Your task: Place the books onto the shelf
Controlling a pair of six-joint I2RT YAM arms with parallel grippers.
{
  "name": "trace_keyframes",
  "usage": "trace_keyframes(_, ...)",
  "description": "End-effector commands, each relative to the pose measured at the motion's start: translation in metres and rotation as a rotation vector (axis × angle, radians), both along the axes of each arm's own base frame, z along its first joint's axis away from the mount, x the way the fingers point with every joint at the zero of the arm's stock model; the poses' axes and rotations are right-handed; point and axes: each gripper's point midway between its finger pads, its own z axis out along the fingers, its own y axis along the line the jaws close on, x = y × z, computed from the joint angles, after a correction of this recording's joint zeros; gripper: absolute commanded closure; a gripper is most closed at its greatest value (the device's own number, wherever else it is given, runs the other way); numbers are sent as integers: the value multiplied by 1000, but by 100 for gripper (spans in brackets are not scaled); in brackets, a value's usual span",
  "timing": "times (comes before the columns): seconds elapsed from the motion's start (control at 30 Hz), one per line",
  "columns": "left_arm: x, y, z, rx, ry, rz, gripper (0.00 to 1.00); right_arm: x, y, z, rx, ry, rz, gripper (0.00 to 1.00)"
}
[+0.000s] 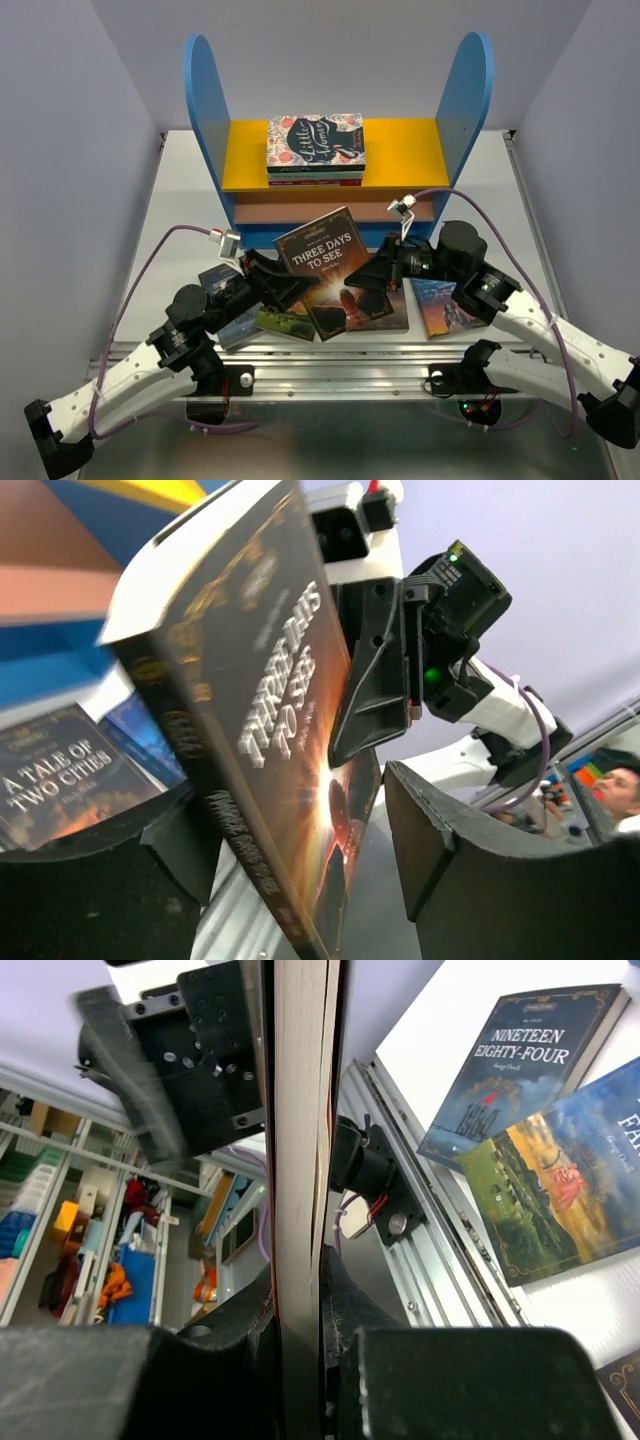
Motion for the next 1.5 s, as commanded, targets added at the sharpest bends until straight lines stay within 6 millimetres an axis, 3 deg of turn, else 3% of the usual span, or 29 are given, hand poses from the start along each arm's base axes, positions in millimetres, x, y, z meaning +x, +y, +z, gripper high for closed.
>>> trace_keyframes(0.0, -4, -8, 10, -53, -38, -44, 40, -6, 3, 41, 142, -120, 42, 99)
trace_keyframes(0.07, -3, -10, 11, -46, -33, -49, 54, -5, 4, 40, 140, -122, 41, 99)
trace_keyframes(0.1, -2, -12, 10, -40, -28, -51, 65, -4, 4, 39, 136, -122, 38, 99)
trace_keyframes(0.17, 0, -13, 9, -38, -20, -44, 73, -3, 5, 36, 129, -119, 33, 99)
trace_keyframes(0.2, 2, -13, 7, -38, -11, -35, 99, 0, 5, 32, 117, -109, 19, 99)
trace_keyframes(0.37, 2, -13, -3, -50, 9, -36, 100, 12, 6, 11, 42, -70, -37, 97)
trace_keyframes(0.47, 2, -5, 6, -85, -5, -11, 100, 24, 4, -6, -41, -36, -97, 67)
trace_keyframes(0.5, 3, -1, 9, -91, -20, 8, 100, 35, 3, -3, -57, -62, -154, 59)
trace_keyframes(0.57, 5, 9, 27, -122, -56, 51, 100, 40, -4, -17, -138, -32, -201, 39)
trace_keyframes(0.6, 8, 13, 26, -101, -61, 78, 100, 49, -9, -13, -153, -56, -257, 11)
trace_keyframes(0.63, 8, 16, 30, -96, -73, 97, 100, 51, -14, -20, -194, -40, -288, 0)
trace_keyframes(0.67, 12, 23, 42, -102, -83, 135, 100, 56, -20, -22, -217, -43, -327, 0)
trace_keyframes(0.73, 20, 29, 40, -52, -74, 196, 100, 73, -37, -19, -267, -72, -457, 0)
trace_keyframes(0.77, 21, 34, 53, -61, -89, 216, 100, 73, -49, -25, -316, -65, -501, 0)
trace_keyframes(0.83, 24, 38, 60, -23, -99, 246, 100, 85, -73, -25, -374, -91, -634, 0)
trace_keyframes(0.87, 27, 47, 83, -26, -130, 296, 100, 82, -87, -21, -390, -99, -672, 0)
trace_keyframes(0.93, 37, 50, 89, 51, -144, 352, 100, 83, -106, -20, -414, -115, -747, 0)
trace_keyframes(0.97, 34, 60, 123, 17, -182, 375, 100, 80, -115, -12, -388, -132, -778, 0)
trace_keyframes(1.0, 34, 62, 135, 24, -201, 386, 100, 78, -119, -10, -380, -139, -789, 0)
trace_keyframes(1.07, 41, 58, 152, 91, -249, 407, 100, 74, -126, -6, -359, -158, -800, 0)
trace_keyframes(1.1, 36, 70, 186, 66, -277, 433, 100, 71, -130, -1, -338, -169, -811, 0)
trace_keyframes(1.13, 47, 62, 193, 102, -275, 453, 100, 69, -132, 1, -330, -176, -812, 0)
trace_keyframes(1.17, 48, 80, 225, 90, -307, 525, 100, 68, -134, 2, -326, -181, -814, 0)
trace_keyframes(1.23, 72, 72, 226, 197, -300, 596, 100, 67, -135, 3, -327, -184, -812, 0)
trace_keyframes(1.3, 84, 88, 251, 241, -328, 720, 100, 67, -133, 0, -336, -180, -801, 0)
trace_keyframes(1.33, 99, 79, 249, 296, -329, 751, 100, 68, -131, -3, -349, -176, -795, 0)
trace_keyframes(1.37, 103, 92, 266, 292, -329, 825, 100, 69, -130, -5, -354, -172, -795, 0)
trace_keyframes(1.43, 123, 87, 264, 412, -348, 896, 100, 69, -124, -11, -369, -164, -767, 0)
trace_keyframes(1.47, 127, 102, 274, 435, -340, 979, 100, 70, -120, -16, -382, -157, -748, 0)
